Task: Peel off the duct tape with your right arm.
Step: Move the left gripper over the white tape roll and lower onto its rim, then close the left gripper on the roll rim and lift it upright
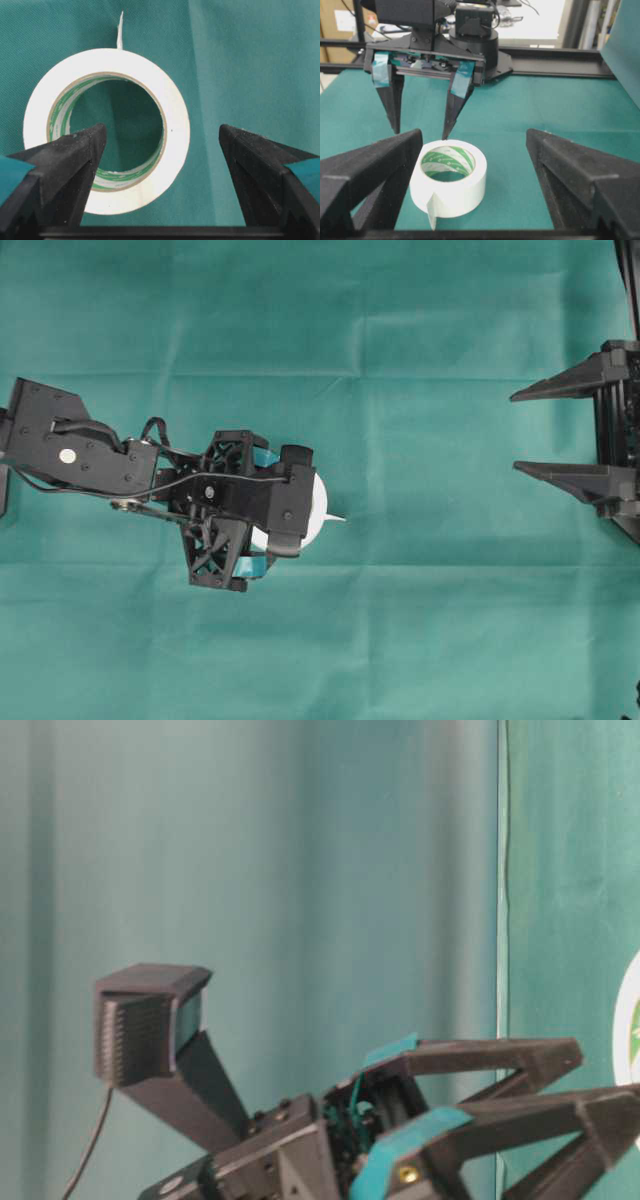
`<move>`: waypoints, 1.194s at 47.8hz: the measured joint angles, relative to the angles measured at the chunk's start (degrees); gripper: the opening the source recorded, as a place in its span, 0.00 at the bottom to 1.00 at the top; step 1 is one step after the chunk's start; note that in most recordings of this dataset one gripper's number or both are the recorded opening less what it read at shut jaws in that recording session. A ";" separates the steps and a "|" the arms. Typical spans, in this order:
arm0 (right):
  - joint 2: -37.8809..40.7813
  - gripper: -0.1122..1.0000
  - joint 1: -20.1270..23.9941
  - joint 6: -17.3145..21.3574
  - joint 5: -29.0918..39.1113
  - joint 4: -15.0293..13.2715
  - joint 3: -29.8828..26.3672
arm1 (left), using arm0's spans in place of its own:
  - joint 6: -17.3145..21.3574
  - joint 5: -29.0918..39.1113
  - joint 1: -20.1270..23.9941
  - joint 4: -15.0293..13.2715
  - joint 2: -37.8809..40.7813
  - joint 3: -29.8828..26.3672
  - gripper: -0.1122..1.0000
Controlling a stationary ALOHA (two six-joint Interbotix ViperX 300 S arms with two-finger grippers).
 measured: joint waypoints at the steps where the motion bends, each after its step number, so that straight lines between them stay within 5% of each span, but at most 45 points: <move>1: 0.00 0.80 0.00 0.00 0.00 0.00 0.09 | 0.00 0.00 0.09 0.00 0.26 0.00 0.95; 57: 0.00 0.80 0.00 0.00 -0.70 0.00 1.23 | -0.09 -3.87 -0.53 0.00 9.84 -0.09 0.95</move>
